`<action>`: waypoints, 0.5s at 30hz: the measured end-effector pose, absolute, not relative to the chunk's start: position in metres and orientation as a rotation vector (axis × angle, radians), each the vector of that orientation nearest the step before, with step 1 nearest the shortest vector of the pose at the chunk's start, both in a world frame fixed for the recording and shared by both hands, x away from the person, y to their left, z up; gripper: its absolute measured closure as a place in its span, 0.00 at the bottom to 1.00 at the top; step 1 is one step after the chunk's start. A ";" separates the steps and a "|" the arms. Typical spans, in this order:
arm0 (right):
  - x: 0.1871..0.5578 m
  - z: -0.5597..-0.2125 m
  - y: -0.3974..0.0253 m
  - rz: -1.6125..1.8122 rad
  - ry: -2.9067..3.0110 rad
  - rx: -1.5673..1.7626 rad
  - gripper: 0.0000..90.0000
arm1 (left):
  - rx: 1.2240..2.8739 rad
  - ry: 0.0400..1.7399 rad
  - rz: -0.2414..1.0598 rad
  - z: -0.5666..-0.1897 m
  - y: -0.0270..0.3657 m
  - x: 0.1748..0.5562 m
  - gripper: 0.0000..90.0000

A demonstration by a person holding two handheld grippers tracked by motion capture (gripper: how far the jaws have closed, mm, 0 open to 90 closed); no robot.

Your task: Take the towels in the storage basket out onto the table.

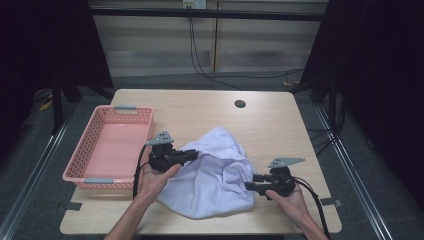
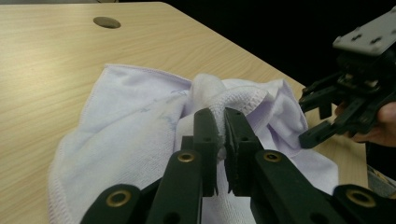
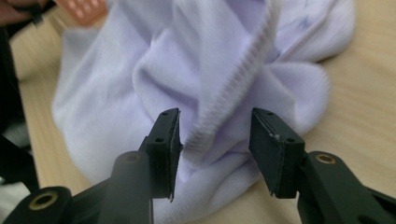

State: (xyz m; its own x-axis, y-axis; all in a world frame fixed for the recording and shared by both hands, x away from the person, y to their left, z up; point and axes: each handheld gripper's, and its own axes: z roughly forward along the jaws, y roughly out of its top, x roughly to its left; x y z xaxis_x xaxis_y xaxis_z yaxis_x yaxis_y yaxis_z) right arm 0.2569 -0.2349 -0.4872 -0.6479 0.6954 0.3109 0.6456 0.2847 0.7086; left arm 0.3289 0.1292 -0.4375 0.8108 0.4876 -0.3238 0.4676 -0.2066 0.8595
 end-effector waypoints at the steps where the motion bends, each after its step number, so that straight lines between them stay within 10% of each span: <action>1: 0.257 -0.487 -0.235 1.318 2.471 1.291 0.61 | 1.832 0.731 0.030 -0.436 0.132 0.328 0.94; 6: 0.266 -0.474 -0.246 1.367 2.388 1.281 0.94 | 1.803 0.758 0.078 -0.429 0.148 0.322 0.94; 15: 0.280 -0.403 -0.279 1.564 2.144 1.186 0.89 | 1.740 0.729 0.111 -0.399 0.164 0.314 0.95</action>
